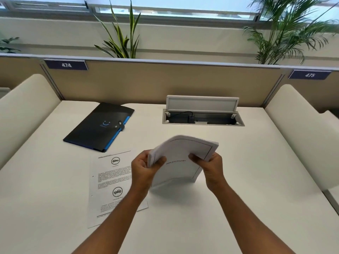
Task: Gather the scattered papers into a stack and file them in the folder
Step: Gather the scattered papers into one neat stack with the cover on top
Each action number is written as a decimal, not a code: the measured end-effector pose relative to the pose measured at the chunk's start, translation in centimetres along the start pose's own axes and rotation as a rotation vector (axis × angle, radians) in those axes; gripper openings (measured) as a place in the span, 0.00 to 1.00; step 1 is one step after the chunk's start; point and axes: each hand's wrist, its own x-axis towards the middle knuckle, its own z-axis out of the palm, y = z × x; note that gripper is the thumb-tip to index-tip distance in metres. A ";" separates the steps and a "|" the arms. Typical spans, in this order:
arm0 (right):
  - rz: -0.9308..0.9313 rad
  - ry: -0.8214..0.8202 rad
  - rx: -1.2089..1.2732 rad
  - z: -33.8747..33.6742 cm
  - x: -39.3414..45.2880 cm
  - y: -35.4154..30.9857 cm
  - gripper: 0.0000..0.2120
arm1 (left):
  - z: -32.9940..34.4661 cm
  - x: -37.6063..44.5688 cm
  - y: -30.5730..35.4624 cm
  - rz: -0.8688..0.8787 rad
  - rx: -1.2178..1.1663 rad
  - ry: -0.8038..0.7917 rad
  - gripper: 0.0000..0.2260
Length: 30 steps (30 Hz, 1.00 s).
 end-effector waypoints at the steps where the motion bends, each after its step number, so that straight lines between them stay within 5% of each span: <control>1: 0.015 -0.028 -0.001 0.0 -0.1 0.0 0.20 | 0.0 0.0 0.1 0.003 0.001 -0.044 0.18; 12: 0.076 -0.117 -0.068 1.5 -0.9 0.3 0.23 | 0.6 -0.7 -0.4 -0.047 0.066 -0.092 0.22; 23: 0.046 -0.011 0.035 1.3 -0.7 -0.1 0.16 | 0.2 -0.7 -0.5 -0.032 0.026 0.012 0.15; 27: 0.125 -0.069 -0.016 2.3 -1.6 0.5 0.22 | 1.1 -1.6 -0.9 -0.071 0.079 -0.068 0.18; 30: 0.080 -0.034 -0.035 2.1 -1.3 -0.1 0.19 | 0.9 -1.0 -0.4 -0.065 0.049 0.029 0.16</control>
